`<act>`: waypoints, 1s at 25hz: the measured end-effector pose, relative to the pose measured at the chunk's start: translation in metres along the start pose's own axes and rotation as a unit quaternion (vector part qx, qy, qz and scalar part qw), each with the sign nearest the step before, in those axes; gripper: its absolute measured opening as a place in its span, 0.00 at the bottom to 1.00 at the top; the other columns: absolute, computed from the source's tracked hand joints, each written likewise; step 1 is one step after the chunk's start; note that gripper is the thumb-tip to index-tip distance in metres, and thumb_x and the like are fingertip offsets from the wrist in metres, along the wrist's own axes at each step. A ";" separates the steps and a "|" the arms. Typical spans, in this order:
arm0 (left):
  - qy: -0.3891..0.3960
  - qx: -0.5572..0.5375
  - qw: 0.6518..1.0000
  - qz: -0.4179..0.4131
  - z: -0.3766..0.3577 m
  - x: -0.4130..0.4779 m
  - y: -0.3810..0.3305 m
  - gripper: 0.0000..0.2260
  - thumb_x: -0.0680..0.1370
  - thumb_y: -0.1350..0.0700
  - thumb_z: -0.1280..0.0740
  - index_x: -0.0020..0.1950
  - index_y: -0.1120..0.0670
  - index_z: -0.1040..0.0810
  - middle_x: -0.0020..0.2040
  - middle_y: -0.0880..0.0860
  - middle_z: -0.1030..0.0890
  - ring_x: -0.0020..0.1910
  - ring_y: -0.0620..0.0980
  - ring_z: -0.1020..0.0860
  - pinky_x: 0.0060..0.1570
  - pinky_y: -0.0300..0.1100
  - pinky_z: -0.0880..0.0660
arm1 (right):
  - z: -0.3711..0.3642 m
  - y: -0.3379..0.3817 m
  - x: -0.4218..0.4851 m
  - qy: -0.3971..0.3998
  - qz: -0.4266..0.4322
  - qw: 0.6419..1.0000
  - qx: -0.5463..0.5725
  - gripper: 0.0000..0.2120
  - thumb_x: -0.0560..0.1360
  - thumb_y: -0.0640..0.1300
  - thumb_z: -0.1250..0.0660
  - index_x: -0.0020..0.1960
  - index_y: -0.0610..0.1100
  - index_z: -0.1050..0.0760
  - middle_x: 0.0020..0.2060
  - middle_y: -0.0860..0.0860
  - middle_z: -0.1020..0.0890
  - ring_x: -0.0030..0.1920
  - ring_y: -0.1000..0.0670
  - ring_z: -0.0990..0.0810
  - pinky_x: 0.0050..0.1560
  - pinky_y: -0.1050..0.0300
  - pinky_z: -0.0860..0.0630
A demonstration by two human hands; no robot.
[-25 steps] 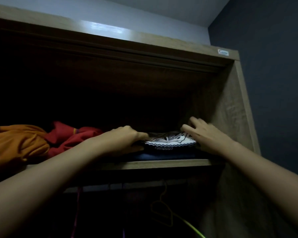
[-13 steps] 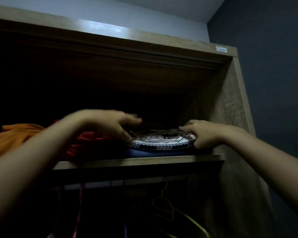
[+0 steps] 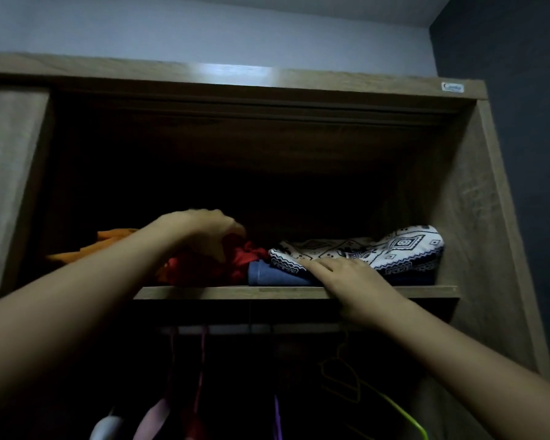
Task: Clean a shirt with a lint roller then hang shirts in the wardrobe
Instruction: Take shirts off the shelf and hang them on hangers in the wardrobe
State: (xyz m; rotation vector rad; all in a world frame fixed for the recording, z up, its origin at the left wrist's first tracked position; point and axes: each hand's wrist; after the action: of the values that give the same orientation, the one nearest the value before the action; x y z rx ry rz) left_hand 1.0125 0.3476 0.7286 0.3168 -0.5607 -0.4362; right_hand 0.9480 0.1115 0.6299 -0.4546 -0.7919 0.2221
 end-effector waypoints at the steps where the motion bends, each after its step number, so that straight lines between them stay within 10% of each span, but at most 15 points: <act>1: -0.040 0.007 0.999 0.004 0.004 0.001 0.003 0.31 0.72 0.51 0.30 0.72 0.42 0.38 0.67 0.54 0.27 0.62 0.56 0.25 0.56 0.48 0.25 | 0.000 -0.001 0.000 -0.006 0.002 1.000 -0.009 0.42 0.69 0.39 0.32 0.75 0.53 0.52 0.67 0.50 0.31 0.64 0.45 0.30 0.60 0.50 0.33; 13: -0.449 -0.083 0.889 0.036 0.033 -0.028 0.019 0.25 0.73 0.52 0.32 0.70 0.45 0.34 0.57 0.58 0.23 0.56 0.62 0.25 0.49 0.55 0.26 | -0.001 -0.008 0.006 0.021 0.021 1.000 0.008 0.41 0.68 0.38 0.33 0.74 0.51 0.50 0.66 0.49 0.31 0.63 0.44 0.29 0.60 0.48 0.29; 17: -0.521 -0.175 0.835 0.035 0.033 -0.065 0.013 0.22 0.72 0.51 0.31 0.66 0.44 0.30 0.57 0.56 0.21 0.56 0.60 0.23 0.50 0.56 0.24 | -0.002 -0.006 -0.012 0.048 -0.027 0.997 0.054 0.52 0.69 0.51 0.30 0.73 0.57 0.69 0.77 0.54 0.57 0.76 0.50 0.52 0.73 0.39 0.52; 20: -0.576 -0.271 0.771 0.025 0.015 -0.113 0.006 0.23 0.70 0.55 0.29 0.65 0.46 0.28 0.56 0.50 0.19 0.55 0.50 0.21 0.55 0.48 0.24 | 0.013 0.029 -0.045 -0.090 -0.077 0.957 0.264 0.56 0.53 0.80 0.41 0.67 0.67 0.74 0.74 0.62 0.63 0.75 0.61 0.60 0.74 0.45 0.63; 25: -0.530 -0.481 0.699 0.005 0.001 -0.187 -0.014 0.20 0.65 0.47 0.30 0.57 0.40 0.25 0.45 0.42 0.18 0.46 0.39 0.20 0.52 0.41 0.23 | 0.062 0.113 -0.080 -0.302 -0.034 0.855 0.421 0.54 0.56 0.70 0.30 0.73 0.65 0.58 0.73 0.63 0.47 0.71 0.67 0.48 0.68 0.74 0.45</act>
State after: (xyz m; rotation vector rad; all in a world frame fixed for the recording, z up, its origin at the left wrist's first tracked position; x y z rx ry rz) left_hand 0.8657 0.4251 0.6417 -1.0553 -1.3568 -0.8354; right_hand 0.8451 0.2022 0.5640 0.5126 -1.2214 0.6302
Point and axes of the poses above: each hand's wrist, its own x-axis towards the middle knuckle, its own z-axis out of the back of the hand, y = z × x
